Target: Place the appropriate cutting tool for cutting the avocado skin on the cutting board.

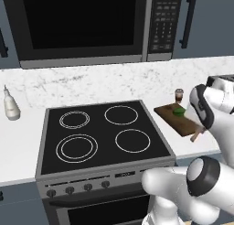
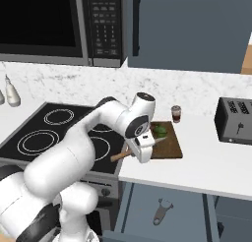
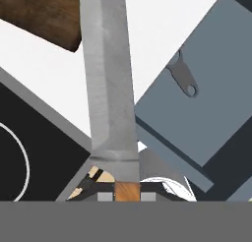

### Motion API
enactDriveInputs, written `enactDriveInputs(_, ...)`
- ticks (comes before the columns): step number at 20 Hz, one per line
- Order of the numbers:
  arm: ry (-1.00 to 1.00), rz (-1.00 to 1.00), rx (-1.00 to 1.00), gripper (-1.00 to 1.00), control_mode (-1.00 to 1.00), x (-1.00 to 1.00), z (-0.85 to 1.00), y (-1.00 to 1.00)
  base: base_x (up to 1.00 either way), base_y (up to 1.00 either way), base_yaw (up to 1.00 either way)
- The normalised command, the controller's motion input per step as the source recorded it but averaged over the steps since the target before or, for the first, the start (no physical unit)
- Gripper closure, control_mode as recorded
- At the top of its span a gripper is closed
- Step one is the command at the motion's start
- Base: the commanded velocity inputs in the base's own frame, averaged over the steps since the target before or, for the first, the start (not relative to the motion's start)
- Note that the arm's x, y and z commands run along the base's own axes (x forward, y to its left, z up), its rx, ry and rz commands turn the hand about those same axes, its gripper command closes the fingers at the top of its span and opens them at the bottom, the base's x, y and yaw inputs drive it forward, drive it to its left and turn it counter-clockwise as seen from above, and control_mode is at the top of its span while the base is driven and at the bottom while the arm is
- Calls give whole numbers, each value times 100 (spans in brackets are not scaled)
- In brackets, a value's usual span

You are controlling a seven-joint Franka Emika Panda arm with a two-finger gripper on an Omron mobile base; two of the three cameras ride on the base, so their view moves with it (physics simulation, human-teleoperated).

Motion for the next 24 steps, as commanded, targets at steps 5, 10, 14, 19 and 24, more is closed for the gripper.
enactDriveInputs(5, 1, 1, 0, 100, -100, 73, 0, -24, 0, 0, 0)
enactDriveInputs(10, 0, 0, 0, 100, -100, 89, -10, -15, 0, 0, 0)
enactDriveInputs(14, 2, 0, 0, 100, -100, 63, -39, -31, 0, 0, 0)
enactDriveInputs(19, 2, 0, 0, 100, -100, 57, -51, -33, 0, 0, 0)
enactDriveInputs(24, 2, 0, 0, 100, -100, 65, -46, -33, 0, 0, 0)
